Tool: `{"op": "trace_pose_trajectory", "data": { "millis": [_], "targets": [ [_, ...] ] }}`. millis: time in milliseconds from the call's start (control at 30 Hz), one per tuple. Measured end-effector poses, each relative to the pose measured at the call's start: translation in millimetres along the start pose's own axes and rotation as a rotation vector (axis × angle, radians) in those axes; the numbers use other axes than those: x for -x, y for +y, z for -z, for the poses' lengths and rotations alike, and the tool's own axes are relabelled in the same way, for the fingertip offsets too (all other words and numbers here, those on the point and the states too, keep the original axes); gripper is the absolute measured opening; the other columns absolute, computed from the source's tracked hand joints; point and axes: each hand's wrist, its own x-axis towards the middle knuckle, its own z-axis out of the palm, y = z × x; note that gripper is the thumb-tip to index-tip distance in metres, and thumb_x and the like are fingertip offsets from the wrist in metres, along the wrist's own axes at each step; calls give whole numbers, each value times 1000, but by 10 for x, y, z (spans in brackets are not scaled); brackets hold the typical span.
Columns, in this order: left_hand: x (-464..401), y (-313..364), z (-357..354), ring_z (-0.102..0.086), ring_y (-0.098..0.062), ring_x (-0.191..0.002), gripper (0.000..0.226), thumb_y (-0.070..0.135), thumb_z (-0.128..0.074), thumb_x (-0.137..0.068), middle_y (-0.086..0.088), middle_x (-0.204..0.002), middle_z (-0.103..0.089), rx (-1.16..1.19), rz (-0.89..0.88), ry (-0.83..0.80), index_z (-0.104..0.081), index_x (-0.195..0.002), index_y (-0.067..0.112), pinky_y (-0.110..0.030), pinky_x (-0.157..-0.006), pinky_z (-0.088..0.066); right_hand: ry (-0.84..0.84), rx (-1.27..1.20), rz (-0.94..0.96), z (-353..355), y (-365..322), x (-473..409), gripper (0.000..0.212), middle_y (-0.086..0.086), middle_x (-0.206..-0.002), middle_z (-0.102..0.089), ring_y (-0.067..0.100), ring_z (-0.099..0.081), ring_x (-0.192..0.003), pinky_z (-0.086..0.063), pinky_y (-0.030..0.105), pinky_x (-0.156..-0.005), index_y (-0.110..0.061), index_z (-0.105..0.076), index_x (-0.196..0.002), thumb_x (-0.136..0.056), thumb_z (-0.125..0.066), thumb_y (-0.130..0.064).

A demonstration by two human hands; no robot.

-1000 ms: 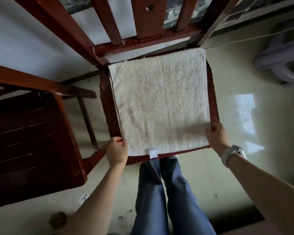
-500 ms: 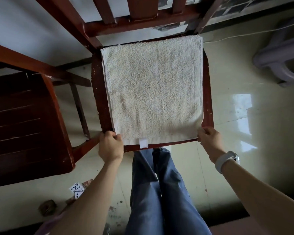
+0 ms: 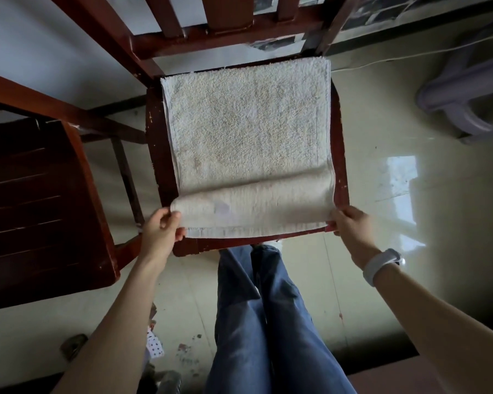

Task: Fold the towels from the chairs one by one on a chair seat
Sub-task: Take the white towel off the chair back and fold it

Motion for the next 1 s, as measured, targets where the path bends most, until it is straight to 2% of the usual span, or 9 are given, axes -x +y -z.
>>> {"op": "trace_pose_trajectory", "data": {
  "millis": [133,233,300,400,567,700,833,900,1000],
  "targets": [
    [39,-311,-8,-60,-17,-65,21,10,-57,-89,-8,-80,-63,-154,75,-66,-56,-106,-1,-18,-53,-51,12,105,-88,-38,379,-58,17,5,-58,-58,22,-51,-58,-42,33,-58,-6,-63,-67,-80,-56,-14],
    [48,-367,-43,-63,-27,-78,27,15,-62,-86,-18,-91,-67,-227,70,21,-60,-103,-5,-40,-76,-54,37,132,-85,-63,457,-81,13,6,-61,-58,25,-54,-62,-45,36,-62,-12,-62,-70,-80,-59,-17],
    [74,-347,-86,-64,-30,-87,25,16,-65,-83,-18,-95,-68,-294,21,110,-65,-100,-2,-40,-85,-51,64,118,-75,-78,438,-89,8,9,-69,-60,26,-55,-68,-47,38,-67,-9,-61,-81,-80,-60,-16],
    [139,-297,-152,-64,-31,-86,21,15,-65,-81,-18,-91,-70,-371,-67,211,-68,-95,-1,-34,-81,-47,83,100,-54,-101,394,-90,15,14,-84,-60,27,-56,-76,-46,38,-71,-7,-56,-95,-81,-60,-13],
    [160,-240,-187,-64,-30,-88,20,14,-67,-80,-17,-93,-70,-380,-58,188,-68,-93,-1,-35,-83,-48,91,179,-53,-171,352,-73,12,8,-74,-55,25,-49,-67,-31,25,-51,-5,-59,-87,-82,-59,-17],
    [152,-210,-195,-62,-23,-87,21,16,-68,-79,-12,-94,-70,-369,-1,134,-69,-94,2,-29,-80,-45,138,221,-110,-250,312,-70,17,7,-80,-57,25,-52,-73,-34,26,-62,-6,-60,-91,-81,-60,-20],
    [123,-173,-188,-59,-23,-87,24,17,-68,-79,-11,-94,-67,-284,112,100,-67,-98,2,-31,-82,-46,157,-60,-174,-236,331,-4,12,7,-74,-60,23,-60,-68,-52,38,-70,-6,-56,-90,-81,-57,-15],
    [103,-167,-167,-58,-23,-86,24,16,-69,-79,-11,-93,-65,-224,172,103,-67,-99,2,-32,-82,-46,140,-195,-194,-184,351,30,5,7,-76,-58,17,-61,-65,-54,32,-66,-10,-52,-83,-84,-56,-13],
    [78,-163,-122,-56,-19,-82,19,15,-69,-79,-10,-88,-62,-187,209,66,-66,-94,3,-29,-76,-42,105,-320,-228,-112,345,49,16,6,-77,-58,18,-62,-69,-54,22,-56,-14,-48,-74,-86,-55,-8]
  ]
}}
